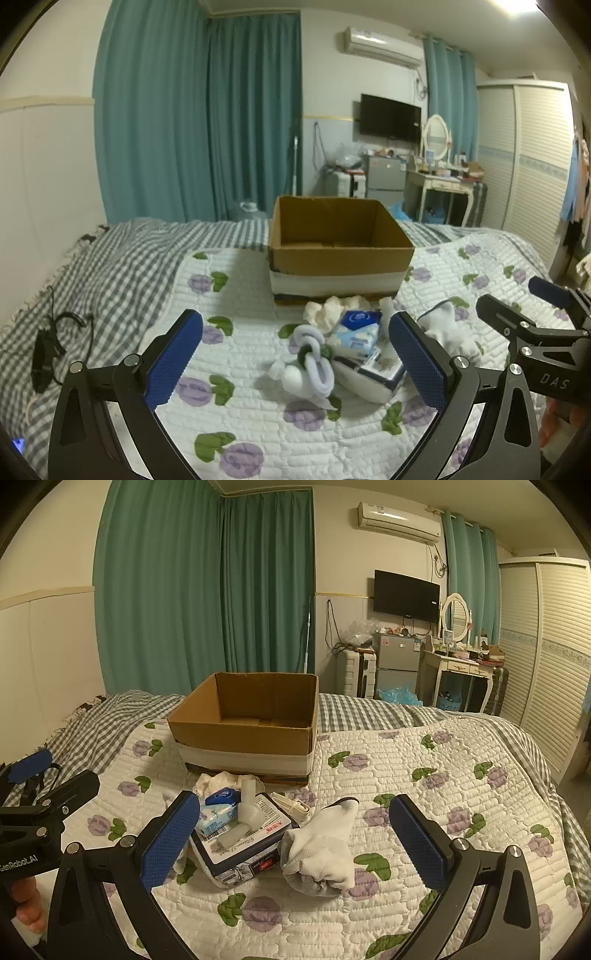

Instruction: Organize soft objects

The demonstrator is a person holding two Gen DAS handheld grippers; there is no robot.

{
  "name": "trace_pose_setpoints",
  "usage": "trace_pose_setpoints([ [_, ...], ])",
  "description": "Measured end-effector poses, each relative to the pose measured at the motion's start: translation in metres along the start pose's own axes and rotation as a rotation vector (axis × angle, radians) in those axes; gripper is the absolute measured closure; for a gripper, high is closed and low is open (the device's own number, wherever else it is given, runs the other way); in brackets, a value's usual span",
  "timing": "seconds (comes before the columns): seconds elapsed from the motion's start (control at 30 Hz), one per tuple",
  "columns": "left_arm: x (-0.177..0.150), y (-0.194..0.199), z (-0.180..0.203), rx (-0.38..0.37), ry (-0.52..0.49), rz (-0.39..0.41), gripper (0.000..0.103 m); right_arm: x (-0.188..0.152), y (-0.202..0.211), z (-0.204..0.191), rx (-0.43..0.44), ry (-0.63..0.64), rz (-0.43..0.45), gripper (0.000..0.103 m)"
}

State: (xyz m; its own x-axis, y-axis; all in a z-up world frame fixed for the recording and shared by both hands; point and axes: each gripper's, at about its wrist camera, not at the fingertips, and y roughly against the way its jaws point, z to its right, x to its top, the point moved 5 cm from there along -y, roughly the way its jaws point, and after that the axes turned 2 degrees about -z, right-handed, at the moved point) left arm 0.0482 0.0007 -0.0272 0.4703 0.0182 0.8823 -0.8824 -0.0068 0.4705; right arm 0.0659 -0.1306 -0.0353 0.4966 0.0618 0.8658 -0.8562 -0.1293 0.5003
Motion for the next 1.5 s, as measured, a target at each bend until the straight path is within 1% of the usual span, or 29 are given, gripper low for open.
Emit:
trace_pose_setpoints([
  [0.17,0.0002,0.0006,-0.0003,0.008,0.000,0.010,0.000,-0.0004,-0.0002,-0.0001,-0.001,0.003,0.000,0.000],
  [1.37,-0.0006,-0.0007,0.0004,-0.004,0.000,0.005,0.000,-0.0005,-0.0018,0.0043,-0.009,0.000,-0.020,0.000],
  [1.5,0.0007,0.0014,0.0008,-0.005,0.000,0.014,0.000,0.0004,-0.0009,0.0036,-0.010,0.001,-0.019,0.000],
])
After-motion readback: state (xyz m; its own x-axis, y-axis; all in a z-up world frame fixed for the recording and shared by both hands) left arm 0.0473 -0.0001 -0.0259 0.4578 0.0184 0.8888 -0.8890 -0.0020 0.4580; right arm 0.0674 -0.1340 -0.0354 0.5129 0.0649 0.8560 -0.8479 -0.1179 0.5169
